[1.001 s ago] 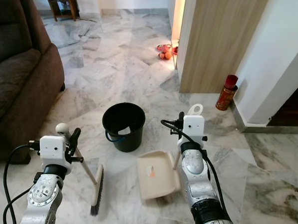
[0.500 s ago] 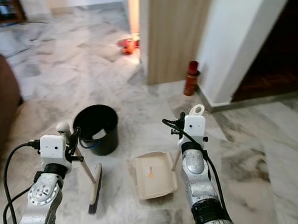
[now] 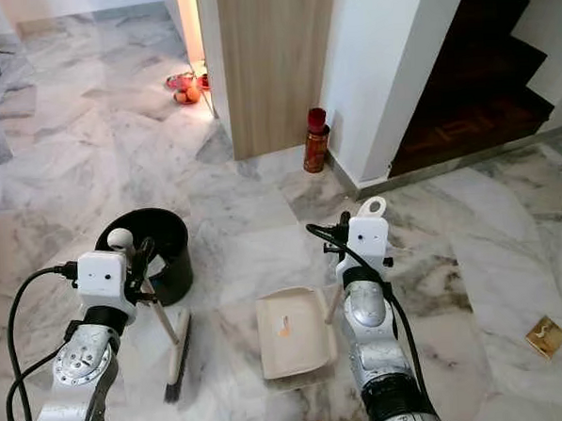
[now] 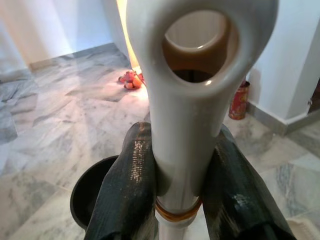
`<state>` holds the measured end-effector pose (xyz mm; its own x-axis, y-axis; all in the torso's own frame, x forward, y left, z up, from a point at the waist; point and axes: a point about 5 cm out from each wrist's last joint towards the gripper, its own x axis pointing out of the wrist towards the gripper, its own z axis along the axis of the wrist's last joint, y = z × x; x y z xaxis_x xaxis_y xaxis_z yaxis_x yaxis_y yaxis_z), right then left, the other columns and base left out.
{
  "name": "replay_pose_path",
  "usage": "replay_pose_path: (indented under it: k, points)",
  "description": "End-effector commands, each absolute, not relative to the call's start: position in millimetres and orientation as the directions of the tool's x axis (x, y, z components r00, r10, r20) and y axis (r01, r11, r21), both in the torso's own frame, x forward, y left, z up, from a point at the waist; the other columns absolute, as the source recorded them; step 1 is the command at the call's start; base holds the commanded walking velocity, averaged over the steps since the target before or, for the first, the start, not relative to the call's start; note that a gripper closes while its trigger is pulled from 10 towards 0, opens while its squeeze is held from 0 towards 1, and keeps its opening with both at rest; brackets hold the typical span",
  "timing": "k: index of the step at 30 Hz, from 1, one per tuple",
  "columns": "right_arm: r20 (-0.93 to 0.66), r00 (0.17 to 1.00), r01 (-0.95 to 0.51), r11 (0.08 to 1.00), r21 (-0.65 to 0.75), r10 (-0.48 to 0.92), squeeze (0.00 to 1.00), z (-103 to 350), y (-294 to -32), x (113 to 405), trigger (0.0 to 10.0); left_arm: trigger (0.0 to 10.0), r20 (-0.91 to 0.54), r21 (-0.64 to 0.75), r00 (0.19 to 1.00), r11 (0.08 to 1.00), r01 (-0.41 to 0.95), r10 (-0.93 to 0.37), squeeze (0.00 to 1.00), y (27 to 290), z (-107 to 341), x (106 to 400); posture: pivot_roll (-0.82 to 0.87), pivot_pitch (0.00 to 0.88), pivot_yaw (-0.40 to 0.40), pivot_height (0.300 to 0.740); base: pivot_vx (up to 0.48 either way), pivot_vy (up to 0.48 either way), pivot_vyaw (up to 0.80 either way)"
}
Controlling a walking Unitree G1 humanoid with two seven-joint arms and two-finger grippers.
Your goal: Sweep floor
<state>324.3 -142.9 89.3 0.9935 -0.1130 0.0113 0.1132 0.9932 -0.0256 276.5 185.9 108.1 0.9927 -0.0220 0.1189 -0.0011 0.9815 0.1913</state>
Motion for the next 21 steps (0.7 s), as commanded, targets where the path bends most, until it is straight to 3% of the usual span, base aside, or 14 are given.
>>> replay_pose_path:
  k: [1, 21]
  points:
    - [0.032, 0.99, 0.137, 0.99, -0.028, -0.136, 0.0, 94.6, -150.6, 326.0, 10.0, 10.0, 0.14, 0.2, 0.989, 0.98, 0.015, -0.044, 0.0, 179.1, 113.0, 278.3, 0.0, 0.096, -0.035, 0.74, 0.0, 0.0, -0.8]
    - [0.028, 0.99, 0.138, 0.99, -0.026, -0.137, 0.0, 94.0, -149.2, 325.7, 10.0, 10.0, 0.139, 0.204, 0.989, 0.979, 0.015, -0.044, 0.0, 179.9, 113.2, 278.9, 0.0, 0.099, -0.031, 0.74, 0.0, 0.0, -0.8]
